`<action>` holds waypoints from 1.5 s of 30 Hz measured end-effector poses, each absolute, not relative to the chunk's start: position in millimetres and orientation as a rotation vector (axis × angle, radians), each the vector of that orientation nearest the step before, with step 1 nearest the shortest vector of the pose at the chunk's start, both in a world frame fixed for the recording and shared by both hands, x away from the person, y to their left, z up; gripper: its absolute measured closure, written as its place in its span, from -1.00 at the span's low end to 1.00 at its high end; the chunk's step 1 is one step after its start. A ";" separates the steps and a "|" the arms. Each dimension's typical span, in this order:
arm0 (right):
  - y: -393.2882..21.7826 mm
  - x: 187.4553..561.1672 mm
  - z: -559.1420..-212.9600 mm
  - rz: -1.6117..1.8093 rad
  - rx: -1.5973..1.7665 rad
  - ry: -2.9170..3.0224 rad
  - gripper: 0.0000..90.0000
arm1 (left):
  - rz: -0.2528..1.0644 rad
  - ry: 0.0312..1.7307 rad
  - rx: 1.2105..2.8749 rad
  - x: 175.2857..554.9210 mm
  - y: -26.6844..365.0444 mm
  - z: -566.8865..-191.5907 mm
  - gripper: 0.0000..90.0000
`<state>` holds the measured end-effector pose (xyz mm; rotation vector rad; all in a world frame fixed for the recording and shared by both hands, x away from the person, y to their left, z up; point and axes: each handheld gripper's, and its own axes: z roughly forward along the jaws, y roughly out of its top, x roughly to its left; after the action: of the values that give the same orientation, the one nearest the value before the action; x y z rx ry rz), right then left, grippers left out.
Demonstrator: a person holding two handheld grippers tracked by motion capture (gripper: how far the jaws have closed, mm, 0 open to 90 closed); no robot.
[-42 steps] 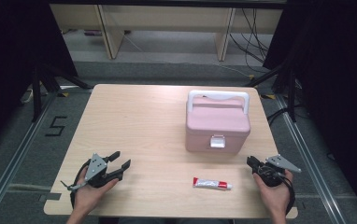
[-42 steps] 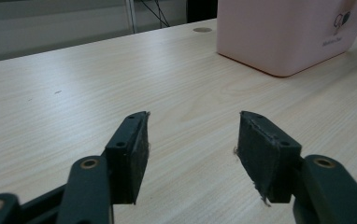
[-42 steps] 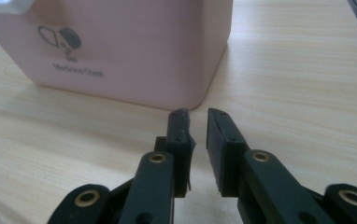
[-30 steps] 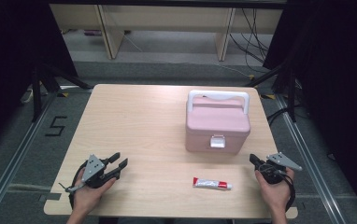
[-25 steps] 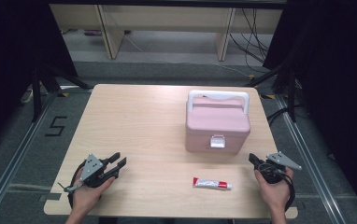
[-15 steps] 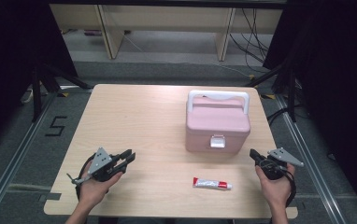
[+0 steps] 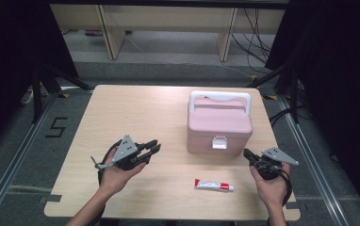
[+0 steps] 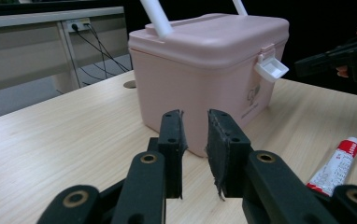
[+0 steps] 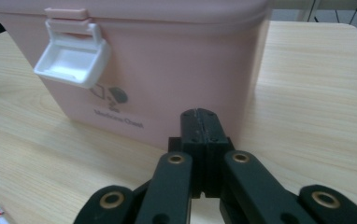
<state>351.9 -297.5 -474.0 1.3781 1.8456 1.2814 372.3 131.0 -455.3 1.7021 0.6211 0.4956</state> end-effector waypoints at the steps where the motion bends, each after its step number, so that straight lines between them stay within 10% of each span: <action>1: -297.5 351.9 -474.0 1.281 1.378 1.846 1.00 | 0.496 0.621 1.702 372.3 131.0 -455.3 0.68; 30: -298.1 355.5 -468.4 1.281 1.327 1.833 1.00 | 0.439 0.769 1.682 477.7 44.9 -405.0 0.22; 45: -299.9 353.8 -466.9 1.287 1.319 1.828 1.00 | 0.418 0.872 1.708 508.6 17.6 -401.2 0.30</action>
<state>353.8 -299.9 -466.9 1.3191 1.8277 1.2870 508.6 17.6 -401.2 1.7080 0.8721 0.4181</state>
